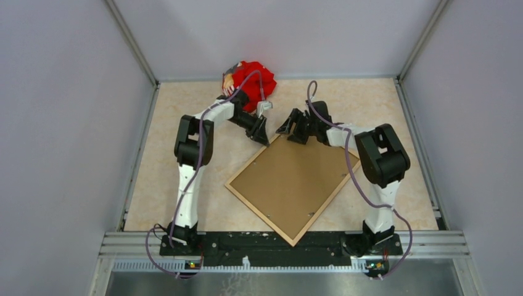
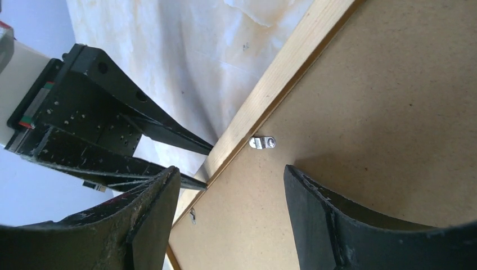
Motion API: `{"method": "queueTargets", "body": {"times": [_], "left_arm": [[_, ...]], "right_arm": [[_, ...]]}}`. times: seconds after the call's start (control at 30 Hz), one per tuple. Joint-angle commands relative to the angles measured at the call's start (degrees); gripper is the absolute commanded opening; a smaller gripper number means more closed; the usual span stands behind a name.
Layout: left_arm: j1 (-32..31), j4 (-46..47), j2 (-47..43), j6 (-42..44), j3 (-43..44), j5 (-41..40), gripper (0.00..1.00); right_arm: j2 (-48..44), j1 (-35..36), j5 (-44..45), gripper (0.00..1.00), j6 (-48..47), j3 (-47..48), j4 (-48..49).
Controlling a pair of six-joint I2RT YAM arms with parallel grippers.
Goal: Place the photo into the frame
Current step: Install the photo frame at the center of the board.
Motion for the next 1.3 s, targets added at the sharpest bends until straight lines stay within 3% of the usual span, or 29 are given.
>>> {"method": "queueTargets", "body": {"times": [0.0, 0.4, 1.27], "left_arm": [[0.29, 0.59, 1.04, -0.21, 0.53, 0.53, 0.39], [0.29, 1.43, 0.07, 0.55, -3.72, 0.34, 0.30], [0.29, 1.15, -2.01, 3.80, -7.61, 0.59, 0.27]], "right_arm": [[1.40, -0.13, -1.96, 0.68, 1.62, 0.36, 5.36], [3.51, 2.50, -0.52, 0.66, 2.97, 1.18, 6.10], [5.49, 3.27, 4.31, 0.65, 2.22, 5.25, 4.29]]}}
